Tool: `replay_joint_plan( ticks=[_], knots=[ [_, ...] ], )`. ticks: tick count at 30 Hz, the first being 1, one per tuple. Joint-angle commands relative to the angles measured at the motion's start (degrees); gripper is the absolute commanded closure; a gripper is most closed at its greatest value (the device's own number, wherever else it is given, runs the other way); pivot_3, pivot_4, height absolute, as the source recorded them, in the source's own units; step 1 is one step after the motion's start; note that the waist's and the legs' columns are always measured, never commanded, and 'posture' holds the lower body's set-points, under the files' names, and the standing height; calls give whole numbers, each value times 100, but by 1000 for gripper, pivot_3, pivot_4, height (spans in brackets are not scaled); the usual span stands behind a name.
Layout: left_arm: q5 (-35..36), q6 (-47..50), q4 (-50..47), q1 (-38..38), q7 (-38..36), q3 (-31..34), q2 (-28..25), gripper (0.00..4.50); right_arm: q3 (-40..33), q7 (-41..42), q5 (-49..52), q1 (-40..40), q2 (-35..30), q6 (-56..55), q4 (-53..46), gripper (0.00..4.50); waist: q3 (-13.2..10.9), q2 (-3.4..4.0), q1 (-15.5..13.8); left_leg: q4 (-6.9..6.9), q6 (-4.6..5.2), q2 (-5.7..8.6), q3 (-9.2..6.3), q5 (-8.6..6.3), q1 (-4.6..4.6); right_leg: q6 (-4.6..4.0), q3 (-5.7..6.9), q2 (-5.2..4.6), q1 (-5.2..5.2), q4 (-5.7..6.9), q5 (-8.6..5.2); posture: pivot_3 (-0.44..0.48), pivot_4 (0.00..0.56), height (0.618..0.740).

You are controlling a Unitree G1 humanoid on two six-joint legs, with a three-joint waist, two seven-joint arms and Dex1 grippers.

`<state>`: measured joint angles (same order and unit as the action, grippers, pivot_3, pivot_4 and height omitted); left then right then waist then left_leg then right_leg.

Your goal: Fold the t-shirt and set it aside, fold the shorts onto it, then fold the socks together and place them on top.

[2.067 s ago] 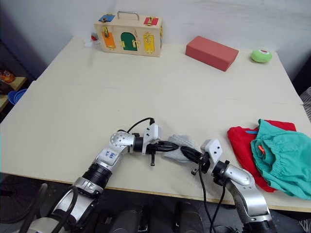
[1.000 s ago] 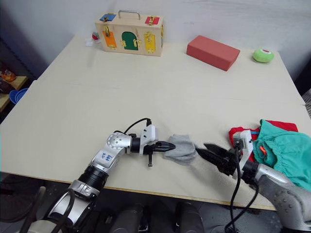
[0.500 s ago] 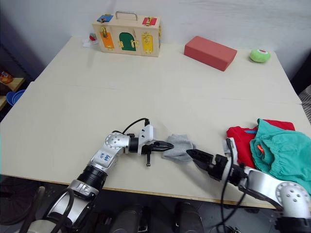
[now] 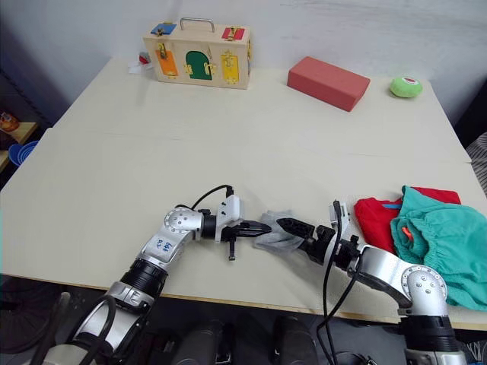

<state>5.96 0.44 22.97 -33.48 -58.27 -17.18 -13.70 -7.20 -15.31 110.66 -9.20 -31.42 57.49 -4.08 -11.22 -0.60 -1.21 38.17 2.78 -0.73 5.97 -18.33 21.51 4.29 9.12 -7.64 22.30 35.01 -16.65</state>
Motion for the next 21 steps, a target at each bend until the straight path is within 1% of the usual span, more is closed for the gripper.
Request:
replay_joint_plan(
  ticks=[1, 4, 6, 7, 8, 10, 11, 13, 15, 17, 19, 20, 21],
  knots=[
    [-172, 67, 106, 121, 43, -102, -34, 4500, 65, 92, -115, 12, 34, 15, -2, 2057, 0, 0, -1, 0, 1, 0, 0, -1, 1, 0, 0, 0, 1, 0, 0, 0, 150, 740],
    [-160, 31, 133, 117, 39, -78, -29, 4500, 66, 124, -170, -7, 66, 14, -4, 3145, 0, 0, -5, -1, -1, 0, 0, 0, 6, 0, 0, 0, 6, 0, 0, 0, 150, 740],
    [-18, -8, 103, 174, -62, -21, 13, 4500, 60, 138, -253, 23, 34, 32, -29, 3829, 0, -1, -2, 0, -4, 0, 0, 2, 8, 0, 0, 0, 8, 0, 0, 0, 150, 740],
    [49, -7, 83, 207, -89, 10, 41, 4500, 43, 151, -280, 63, 7, 39, -52, 4126, 0, -1, 0, 0, -3, 0, 0, 2, 8, 0, 0, 0, 7, 0, 0, 0, 150, 740],
    [143, 5, 26, 250, -156, 44, 54, 4500, 1, 158, -234, 132, -52, 54, -105, 4289, 0, -1, -2, 0, -3, 0, 0, 2, 8, 0, 0, 0, 7, 0, 0, 0, 150, 740],
    [450, 145, -187, 346, -377, 176, 33, 4500, -259, 304, -31, 327, -259, 60, -380, 4304, 0, 0, -8, -1, 3, 0, 0, -2, 8, 0, 0, -1, 8, -1, 0, 0, 150, 740],
    [654, 343, -329, 374, -378, 316, 43, 4308, -432, 339, 100, 448, -373, 92, -514, 4304, -3, 6, -27, -4, 11, 0, 0, -7, 10, 0, 0, -1, 9, -3, 0, 0, 150, 740],
    [1256, 951, -732, 335, -220, 766, 108, 3866, -1052, 536, 220, 761, -602, 145, -805, 4304, -7, 13, -45, -1, -4, 0, -8, 2, 39, 0, 6, 0, 27, -14, 0, 0, 150, 740],
    [1724, 1371, -1207, 248, -221, 1123, -8, 3247, -1887, 1106, 234, 1240, -934, 376, -953, 4304, -15, 24, -46, 11, -5, 1, -14, 7, 82, 9, 16, 2, 47, -4, 6, 0, 150, 740],
    [1985, 1683, -1666, 200, -381, 1283, -254, 2602, -2802, 1815, 234, 1670, -1220, 596, -1041, 4304, -16, 26, -49, 14, -1, 6, -13, 9, 86, 16, 19, 6, 45, -10, 10, 0, 150, 740],
    [2202, 1942, -2054, 187, -526, 1372, -492, 1970, -3647, 2401, 234, 2022, -1477, 812, -884, 4304, -16, 27, -47, 10, 2, 8, -13, 7, 84, 20, 22, 12, 35, -25, 12, 0, 150, 740],
    [2276, 2027, -2174, 192, -561, 1395, -570, 1667, -3892, 2572, 234, 2134, -1562, 882, -787, 4304, -16, 28, -43, 10, 3, 8, -12, 6, 81, 21, 22, 13, 31, -27, 13, 0, 150, 740],
    [2429, 2006, -2346, 228, -811, 1427, -683, 1302, -4367, 2732, 234, 2238, -1684, 979, -548, 4304, -16, 27, -34, 8, 5, 8, -11, 5, 77, 23, 21, 14, 28, -34, 14, 0, 150, 740]
  ],
)
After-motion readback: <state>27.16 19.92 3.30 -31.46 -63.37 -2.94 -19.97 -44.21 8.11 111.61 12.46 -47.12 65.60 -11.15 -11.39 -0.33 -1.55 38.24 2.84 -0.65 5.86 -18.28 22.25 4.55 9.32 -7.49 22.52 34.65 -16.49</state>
